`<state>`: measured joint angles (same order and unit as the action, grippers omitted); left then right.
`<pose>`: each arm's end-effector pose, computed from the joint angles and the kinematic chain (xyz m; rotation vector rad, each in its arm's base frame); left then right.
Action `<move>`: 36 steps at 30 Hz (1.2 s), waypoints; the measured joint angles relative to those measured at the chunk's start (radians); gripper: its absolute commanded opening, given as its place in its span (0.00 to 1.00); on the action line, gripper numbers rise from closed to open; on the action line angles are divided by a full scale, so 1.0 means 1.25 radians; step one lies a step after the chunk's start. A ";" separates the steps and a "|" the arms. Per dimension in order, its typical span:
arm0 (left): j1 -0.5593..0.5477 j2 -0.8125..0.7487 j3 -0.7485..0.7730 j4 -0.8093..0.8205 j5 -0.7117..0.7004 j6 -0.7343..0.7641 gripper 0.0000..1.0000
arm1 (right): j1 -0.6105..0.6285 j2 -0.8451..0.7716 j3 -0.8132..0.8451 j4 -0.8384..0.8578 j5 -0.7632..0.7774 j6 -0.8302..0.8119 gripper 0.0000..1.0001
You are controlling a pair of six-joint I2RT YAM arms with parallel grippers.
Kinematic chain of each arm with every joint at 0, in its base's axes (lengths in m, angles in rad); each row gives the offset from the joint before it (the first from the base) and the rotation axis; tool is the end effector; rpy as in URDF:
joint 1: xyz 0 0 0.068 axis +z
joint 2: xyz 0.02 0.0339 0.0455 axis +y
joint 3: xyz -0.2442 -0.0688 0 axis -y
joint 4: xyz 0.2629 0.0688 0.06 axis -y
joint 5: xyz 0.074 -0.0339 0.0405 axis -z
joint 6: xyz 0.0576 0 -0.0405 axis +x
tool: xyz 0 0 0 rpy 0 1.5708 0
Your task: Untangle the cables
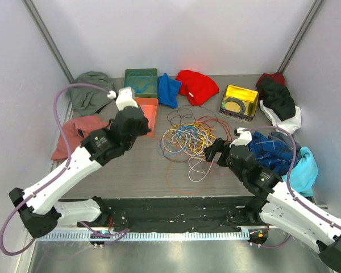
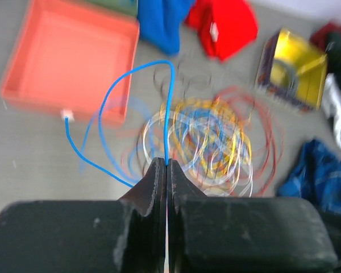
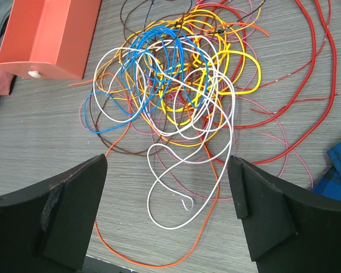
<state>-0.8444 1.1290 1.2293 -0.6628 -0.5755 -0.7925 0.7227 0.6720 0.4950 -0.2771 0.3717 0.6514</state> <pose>0.2058 -0.1845 0.3550 -0.2790 2.0402 -0.4076 0.1736 0.1252 0.2223 0.1646 2.0213 0.5052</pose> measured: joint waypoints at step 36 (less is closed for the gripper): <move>0.488 0.994 0.877 0.181 0.278 0.067 0.60 | -0.001 0.183 0.104 -0.006 0.037 -0.096 0.99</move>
<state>-0.2344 2.3711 2.3260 -0.4370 -0.2279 -0.7082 0.7216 0.9005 0.6250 -0.2848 0.4183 0.5320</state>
